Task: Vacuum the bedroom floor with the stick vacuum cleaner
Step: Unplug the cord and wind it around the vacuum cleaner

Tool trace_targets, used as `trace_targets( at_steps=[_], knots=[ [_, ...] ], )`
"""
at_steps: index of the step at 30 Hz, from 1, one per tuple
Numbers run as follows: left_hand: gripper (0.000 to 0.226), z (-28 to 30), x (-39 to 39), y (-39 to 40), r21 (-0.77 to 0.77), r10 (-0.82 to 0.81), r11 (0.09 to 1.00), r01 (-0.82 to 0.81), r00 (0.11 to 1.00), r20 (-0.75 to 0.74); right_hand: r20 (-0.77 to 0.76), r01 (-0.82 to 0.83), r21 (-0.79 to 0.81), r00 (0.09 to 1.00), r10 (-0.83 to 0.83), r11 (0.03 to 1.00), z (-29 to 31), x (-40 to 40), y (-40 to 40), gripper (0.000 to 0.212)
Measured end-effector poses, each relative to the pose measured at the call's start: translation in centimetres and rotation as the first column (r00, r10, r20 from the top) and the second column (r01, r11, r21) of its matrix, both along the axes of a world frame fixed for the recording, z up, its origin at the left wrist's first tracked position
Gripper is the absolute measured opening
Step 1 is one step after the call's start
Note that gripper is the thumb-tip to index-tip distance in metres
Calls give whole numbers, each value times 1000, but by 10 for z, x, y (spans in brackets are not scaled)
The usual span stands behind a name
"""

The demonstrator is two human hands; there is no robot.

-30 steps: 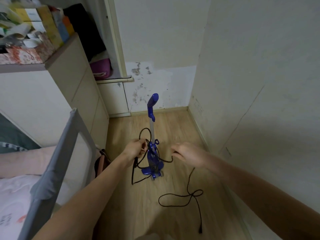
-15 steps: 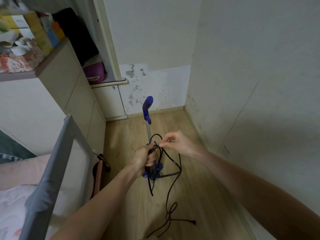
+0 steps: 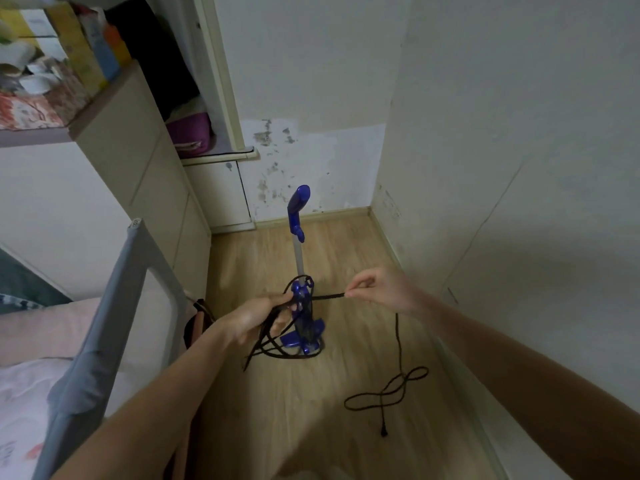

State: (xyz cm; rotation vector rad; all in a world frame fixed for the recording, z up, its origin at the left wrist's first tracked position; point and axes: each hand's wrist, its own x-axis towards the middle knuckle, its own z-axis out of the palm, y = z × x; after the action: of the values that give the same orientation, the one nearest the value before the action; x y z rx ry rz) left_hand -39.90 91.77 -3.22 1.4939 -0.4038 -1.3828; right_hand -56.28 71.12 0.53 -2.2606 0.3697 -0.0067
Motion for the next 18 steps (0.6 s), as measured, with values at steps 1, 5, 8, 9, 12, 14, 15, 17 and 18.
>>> trace_targets(
  at_steps=[1,5,8,9,12,14,15,17,18],
  knots=[
    [34,5,-3,-4,-11,-8,1000,8,1000,-23,-11,-15,-6,1000,15,1000,-2,5,5,12],
    [32,21,-10,-14,-31,-56,998,56,998,1,-18,25,-1,1000,-25,1000,-10,14,11,13],
    [32,23,-13,-15,-8,-103,995,104,991,83,-15,40,-1,999,-40,999,-13,18,12,12],
    [34,24,-13,-15,7,-117,993,117,986,115,-18,38,-11,999,-38,999,-13,20,14,12],
    [34,23,-14,-15,32,-186,983,183,957,222,-32,46,-33,998,-47,998,-15,22,19,11],
    [28,20,-13,-14,50,-225,974,220,938,264,-34,57,-51,998,-59,997,-17,22,20,11],
    [24,19,-13,-14,69,-236,972,225,927,291,-28,64,-61,997,-66,996,-17,21,20,11],
    [21,15,-13,-14,109,-261,965,237,891,371,-11,72,-78,997,-73,994,-19,19,20,12],
    [22,14,-14,-15,114,-268,963,242,873,406,-3,70,-87,998,-70,994,-19,19,19,12]
  ],
)
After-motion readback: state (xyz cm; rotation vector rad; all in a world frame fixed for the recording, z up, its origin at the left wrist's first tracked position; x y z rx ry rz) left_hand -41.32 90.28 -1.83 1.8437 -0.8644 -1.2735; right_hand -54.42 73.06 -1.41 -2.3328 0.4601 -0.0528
